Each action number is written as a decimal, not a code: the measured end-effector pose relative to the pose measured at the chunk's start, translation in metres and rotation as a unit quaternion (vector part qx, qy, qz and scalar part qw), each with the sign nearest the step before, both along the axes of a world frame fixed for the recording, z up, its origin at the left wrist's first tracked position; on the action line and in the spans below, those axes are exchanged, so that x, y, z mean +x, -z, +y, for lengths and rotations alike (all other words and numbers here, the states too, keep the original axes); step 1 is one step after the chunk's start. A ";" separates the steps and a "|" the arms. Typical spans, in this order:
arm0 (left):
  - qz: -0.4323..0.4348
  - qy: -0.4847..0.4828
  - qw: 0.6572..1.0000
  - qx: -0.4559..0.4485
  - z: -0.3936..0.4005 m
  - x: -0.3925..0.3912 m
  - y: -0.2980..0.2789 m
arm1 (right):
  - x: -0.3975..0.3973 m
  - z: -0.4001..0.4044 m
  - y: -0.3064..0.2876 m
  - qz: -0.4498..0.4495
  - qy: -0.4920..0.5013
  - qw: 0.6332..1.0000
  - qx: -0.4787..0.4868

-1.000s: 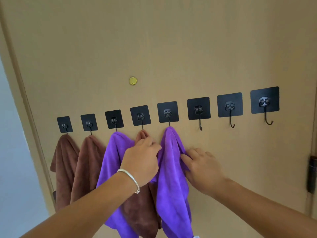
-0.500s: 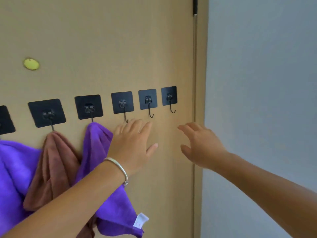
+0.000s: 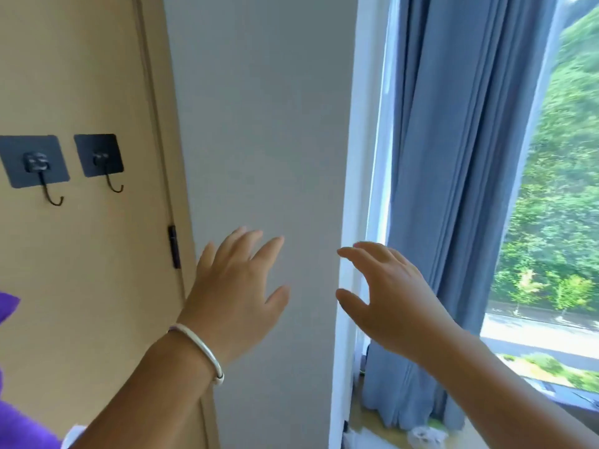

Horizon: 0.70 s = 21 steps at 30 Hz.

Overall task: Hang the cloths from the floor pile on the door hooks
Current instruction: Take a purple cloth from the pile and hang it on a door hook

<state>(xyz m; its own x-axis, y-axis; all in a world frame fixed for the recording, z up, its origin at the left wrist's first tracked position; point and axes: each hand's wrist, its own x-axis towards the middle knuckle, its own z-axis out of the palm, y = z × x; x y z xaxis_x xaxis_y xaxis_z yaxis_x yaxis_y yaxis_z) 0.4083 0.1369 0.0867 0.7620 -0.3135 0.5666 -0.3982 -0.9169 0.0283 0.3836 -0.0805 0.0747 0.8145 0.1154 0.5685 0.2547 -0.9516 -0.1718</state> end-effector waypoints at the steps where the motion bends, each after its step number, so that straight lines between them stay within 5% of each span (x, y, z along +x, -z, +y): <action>1: -0.002 0.022 1.000 0.001 -0.014 -0.001 0.000 | -0.012 -0.015 0.002 0.007 0.024 1.000 0.002; 11: -0.011 0.242 0.970 0.013 -0.196 -0.034 -0.005 | -0.138 -0.166 -0.004 0.018 0.256 0.967 0.005; 21: 0.006 0.445 0.894 0.050 -0.407 -0.158 -0.004 | -0.320 -0.312 -0.005 0.010 0.454 0.890 0.033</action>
<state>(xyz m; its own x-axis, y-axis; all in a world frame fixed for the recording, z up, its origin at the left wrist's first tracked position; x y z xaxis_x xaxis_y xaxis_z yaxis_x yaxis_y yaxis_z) 0.2508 -0.2702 0.0908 0.1917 -0.8475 0.4950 -0.9717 -0.2350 -0.0261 0.0640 -0.3930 0.0796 0.5650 -0.6294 0.5335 -0.6190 -0.7509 -0.2304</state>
